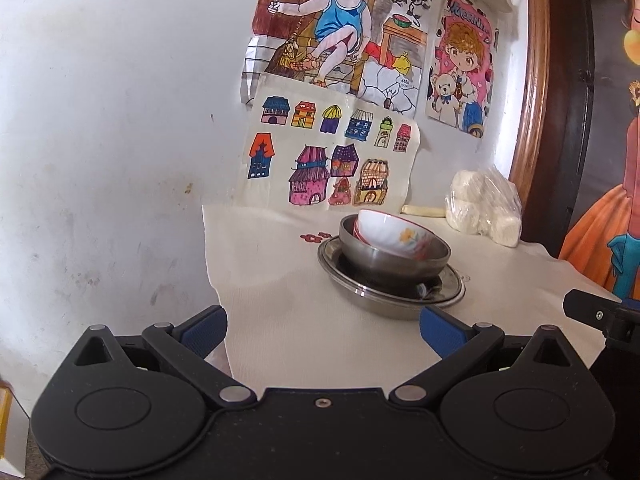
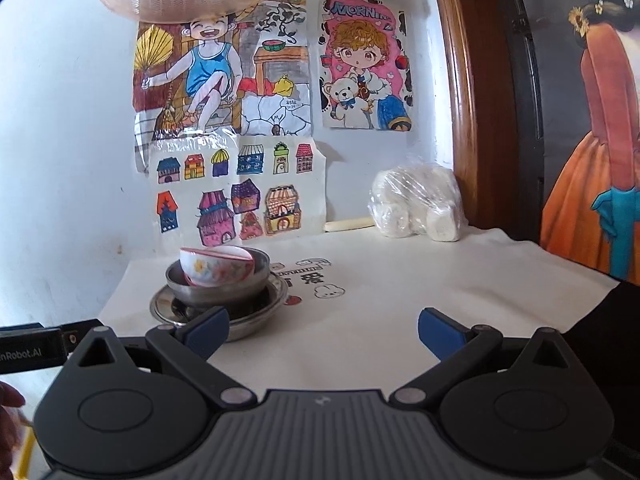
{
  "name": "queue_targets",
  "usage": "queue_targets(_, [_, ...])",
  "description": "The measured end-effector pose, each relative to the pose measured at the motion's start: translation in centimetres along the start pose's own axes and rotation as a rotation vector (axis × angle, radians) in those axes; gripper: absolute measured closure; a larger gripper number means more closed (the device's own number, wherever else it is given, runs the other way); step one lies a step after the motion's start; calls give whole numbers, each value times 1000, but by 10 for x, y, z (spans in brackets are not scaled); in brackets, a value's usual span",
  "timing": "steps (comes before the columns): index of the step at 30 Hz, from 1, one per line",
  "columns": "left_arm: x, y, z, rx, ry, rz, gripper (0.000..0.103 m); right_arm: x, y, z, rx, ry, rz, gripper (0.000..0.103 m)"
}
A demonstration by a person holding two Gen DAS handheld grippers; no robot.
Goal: Organize plates and bowls
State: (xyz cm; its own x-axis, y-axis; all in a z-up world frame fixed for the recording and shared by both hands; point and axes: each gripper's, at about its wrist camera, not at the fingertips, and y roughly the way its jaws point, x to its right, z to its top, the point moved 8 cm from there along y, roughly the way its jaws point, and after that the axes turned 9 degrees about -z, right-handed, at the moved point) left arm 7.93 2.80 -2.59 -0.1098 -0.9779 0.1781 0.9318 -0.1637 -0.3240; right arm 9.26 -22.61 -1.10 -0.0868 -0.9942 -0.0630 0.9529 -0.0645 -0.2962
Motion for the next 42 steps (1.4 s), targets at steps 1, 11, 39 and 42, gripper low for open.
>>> queue_targets(1, [0, -2, -1, -1, 3, 2, 1, -1, -2, -1, 4, -6, -4, 0])
queue_targets(11, [2, -14, -7, -2, 16, 5, 1, 2, -17, -10, 10, 6, -8, 0])
queue_targets(39, [12, -11, -19, -35, 36, -19, 1, 8, -14, -24, -30, 3, -47, 0])
queue_targets(42, [11, -10, -19, -34, 34, -16, 1, 8, -14, -25, -33, 3, -44, 0])
